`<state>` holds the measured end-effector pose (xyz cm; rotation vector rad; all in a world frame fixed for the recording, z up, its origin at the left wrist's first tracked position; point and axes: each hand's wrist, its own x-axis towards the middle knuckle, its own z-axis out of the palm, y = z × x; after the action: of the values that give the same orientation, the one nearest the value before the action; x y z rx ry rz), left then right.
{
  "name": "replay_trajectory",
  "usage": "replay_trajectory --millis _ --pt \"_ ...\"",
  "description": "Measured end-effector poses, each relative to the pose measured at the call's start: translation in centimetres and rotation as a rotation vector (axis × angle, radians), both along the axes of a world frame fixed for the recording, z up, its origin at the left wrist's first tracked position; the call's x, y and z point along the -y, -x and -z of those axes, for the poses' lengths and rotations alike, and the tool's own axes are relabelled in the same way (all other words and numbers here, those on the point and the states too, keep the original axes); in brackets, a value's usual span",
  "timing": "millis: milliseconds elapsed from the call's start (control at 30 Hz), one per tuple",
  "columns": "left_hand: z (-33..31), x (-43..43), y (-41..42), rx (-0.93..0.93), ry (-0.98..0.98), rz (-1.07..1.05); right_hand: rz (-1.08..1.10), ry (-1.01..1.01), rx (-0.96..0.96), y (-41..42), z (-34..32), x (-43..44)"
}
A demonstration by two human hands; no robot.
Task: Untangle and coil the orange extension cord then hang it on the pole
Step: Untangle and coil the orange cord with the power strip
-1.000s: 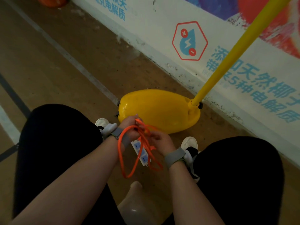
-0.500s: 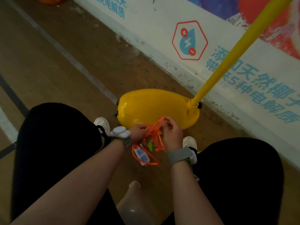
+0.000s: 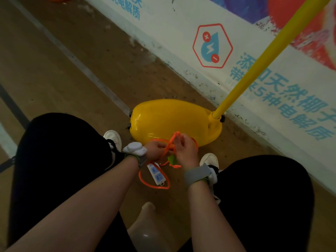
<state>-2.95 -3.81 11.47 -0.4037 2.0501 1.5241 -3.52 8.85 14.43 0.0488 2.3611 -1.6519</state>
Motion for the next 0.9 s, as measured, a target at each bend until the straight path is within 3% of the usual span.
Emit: replay_trajectory --millis 133,300,433,733,900 --pt "0.1 -0.2 0.2 -0.038 -0.002 0.013 0.061 0.113 0.143 0.1 0.3 -0.1" --pt "0.8 -0.5 0.7 -0.012 -0.018 -0.168 0.045 0.246 0.258 0.2 -0.5 0.2" --pt "1.0 -0.4 0.6 -0.080 0.040 -0.204 0.044 0.251 0.302 0.0 -0.8 0.2" --pt "0.9 -0.8 0.5 -0.179 0.027 -0.268 0.104 0.481 0.342 -0.1 -0.6 -0.3" --pt "0.3 -1.1 0.6 -0.122 0.074 -0.244 0.108 0.539 0.353 -0.2 -0.9 -0.1"
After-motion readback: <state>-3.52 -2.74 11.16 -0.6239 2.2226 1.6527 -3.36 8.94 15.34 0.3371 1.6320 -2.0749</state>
